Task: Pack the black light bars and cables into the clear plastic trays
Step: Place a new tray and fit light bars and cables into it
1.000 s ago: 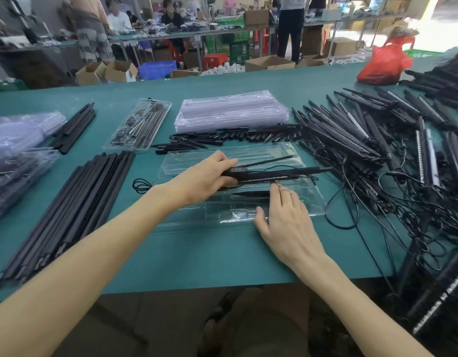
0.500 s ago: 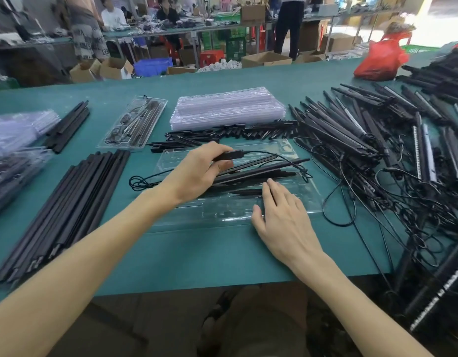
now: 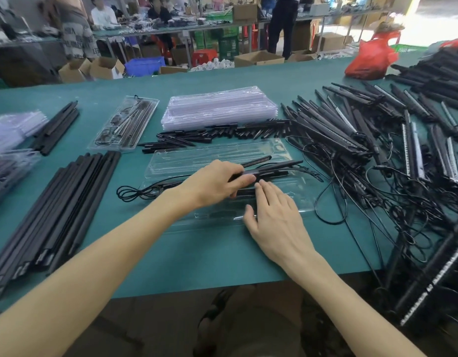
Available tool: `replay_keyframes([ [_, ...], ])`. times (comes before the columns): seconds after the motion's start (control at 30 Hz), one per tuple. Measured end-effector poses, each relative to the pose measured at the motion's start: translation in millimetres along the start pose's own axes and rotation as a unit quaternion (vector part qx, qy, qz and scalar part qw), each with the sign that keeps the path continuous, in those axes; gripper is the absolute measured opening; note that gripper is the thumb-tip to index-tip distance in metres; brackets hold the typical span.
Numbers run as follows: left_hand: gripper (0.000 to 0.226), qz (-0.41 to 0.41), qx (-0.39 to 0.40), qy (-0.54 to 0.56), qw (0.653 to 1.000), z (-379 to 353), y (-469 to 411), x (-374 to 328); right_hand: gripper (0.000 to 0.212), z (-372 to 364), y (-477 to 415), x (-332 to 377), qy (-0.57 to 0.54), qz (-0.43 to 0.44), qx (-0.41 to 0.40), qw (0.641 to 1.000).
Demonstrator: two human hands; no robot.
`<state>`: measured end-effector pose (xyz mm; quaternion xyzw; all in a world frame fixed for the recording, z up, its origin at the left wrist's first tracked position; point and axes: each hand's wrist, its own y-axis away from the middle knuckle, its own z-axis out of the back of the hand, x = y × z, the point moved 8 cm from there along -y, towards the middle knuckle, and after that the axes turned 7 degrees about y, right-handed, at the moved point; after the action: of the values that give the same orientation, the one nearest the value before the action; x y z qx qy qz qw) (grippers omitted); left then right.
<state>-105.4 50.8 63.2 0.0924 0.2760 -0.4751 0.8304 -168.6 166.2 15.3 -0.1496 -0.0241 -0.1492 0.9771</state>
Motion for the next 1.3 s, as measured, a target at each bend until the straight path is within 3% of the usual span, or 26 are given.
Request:
replay_keyframes([
  [0.13,0.035,0.008,-0.12,-0.008,0.993,15.5,-16.9,-2.4,0.066,-0.3,-0.6,0.3,0.006,0.001,-0.001,1.0],
  [0.3,0.041,0.077,-0.246,0.132,0.957,39.5,-40.7,13.4,0.066,-0.4,-0.6,-0.3,0.003,0.004,0.003,1.0],
  [0.4,0.04,0.071,-0.261,0.203,0.941,40.4,-45.2,17.8,0.065,0.0,-0.2,-0.4,-0.007,0.004,-0.001,1.0],
  [0.5,0.039,0.01,-0.244,0.27,0.931,37.3,-43.1,8.2,0.065,-0.9,-0.4,-1.0,-0.014,0.004,-0.003,1.0],
  [0.63,0.04,-0.04,-0.261,0.4,0.878,50.2,-36.5,-2.2,0.065,-0.6,-0.9,-0.8,-0.025,0.004,-0.004,1.0],
  [0.77,0.042,-0.049,-0.208,0.456,0.864,55.6,-30.7,-5.3,0.07,5.8,1.2,-2.6,-0.071,-0.006,-0.028,0.997],
  [0.97,0.045,-0.019,-0.046,0.513,0.857,56.8,-23.5,-4.5,0.09,16.7,3.1,-3.7,-0.12,-0.013,-0.077,0.99],
  [1.07,0.045,-0.011,0.03,0.484,0.875,51.6,-19.4,-2.4,0.098,17.1,1.8,-9.0,-0.172,-0.026,-0.082,0.981],
  [1.3,0.049,-0.001,0.05,0.358,0.932,33.8,-9.1,8.6,0.095,10.5,-1.5,-32.4,-0.275,-0.095,-0.09,0.952],
])
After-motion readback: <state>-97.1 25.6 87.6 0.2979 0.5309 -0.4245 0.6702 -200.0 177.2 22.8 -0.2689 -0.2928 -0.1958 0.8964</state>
